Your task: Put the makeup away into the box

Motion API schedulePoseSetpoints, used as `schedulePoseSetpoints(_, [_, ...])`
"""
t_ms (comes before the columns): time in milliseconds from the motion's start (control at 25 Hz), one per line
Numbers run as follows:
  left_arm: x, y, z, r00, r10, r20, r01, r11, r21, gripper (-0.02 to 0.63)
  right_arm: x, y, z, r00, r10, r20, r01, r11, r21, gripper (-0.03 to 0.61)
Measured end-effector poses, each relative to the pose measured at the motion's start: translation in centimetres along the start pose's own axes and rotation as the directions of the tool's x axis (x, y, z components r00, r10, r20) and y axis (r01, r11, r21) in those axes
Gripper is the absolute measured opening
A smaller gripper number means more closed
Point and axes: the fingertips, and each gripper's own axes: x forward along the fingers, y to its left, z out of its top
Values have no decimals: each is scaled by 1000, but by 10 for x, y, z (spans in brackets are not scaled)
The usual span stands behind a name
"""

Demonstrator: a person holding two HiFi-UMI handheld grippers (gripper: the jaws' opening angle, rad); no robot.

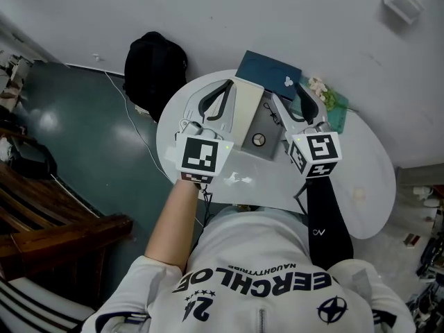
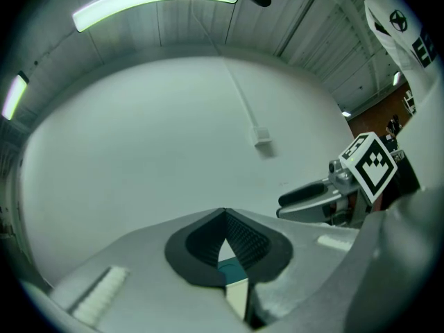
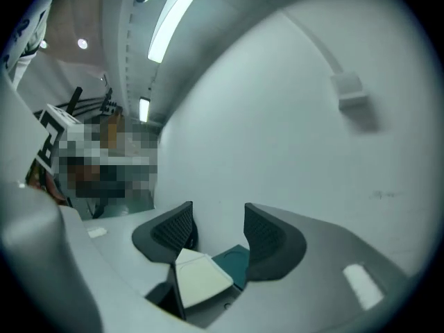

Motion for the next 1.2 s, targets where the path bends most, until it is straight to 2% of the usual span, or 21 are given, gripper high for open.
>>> schedulePoseSetpoints(120, [3, 2, 3, 1000, -2, 5, 2, 1000, -16, 2, -6, -9, 25, 998, -27, 58, 28, 999, -19, 265])
schedulePoseSetpoints(280, [9, -6, 9, 1000, -12, 15, 13, 1000, -8, 2, -11, -8, 25, 998, -18, 53, 20, 999, -46, 270])
schedulePoseSetpoints(400, [19, -21, 16, 999, -42, 32, 43, 999, -11, 2, -23, -18, 25, 998, -40, 55, 44, 996, -72, 272])
schedulePoseSetpoints(560, [38, -55, 29, 993, -107, 51, 107, 994, -5, 2, -52, -50, 24, 992, -109, 58, 113, 991, -70, 275])
schedulePoseSetpoints(800, [74, -135, 59, 973, -211, 95, 212, 977, -3, 1, -117, -119, 19, 973, -227, 49, 230, 971, -71, 276])
schedulePoseSetpoints(1200, [118, -290, 107, 909, -385, 158, 390, 921, 3, 2, -244, -224, 9, 917, -396, 47, 399, 915, -65, 276])
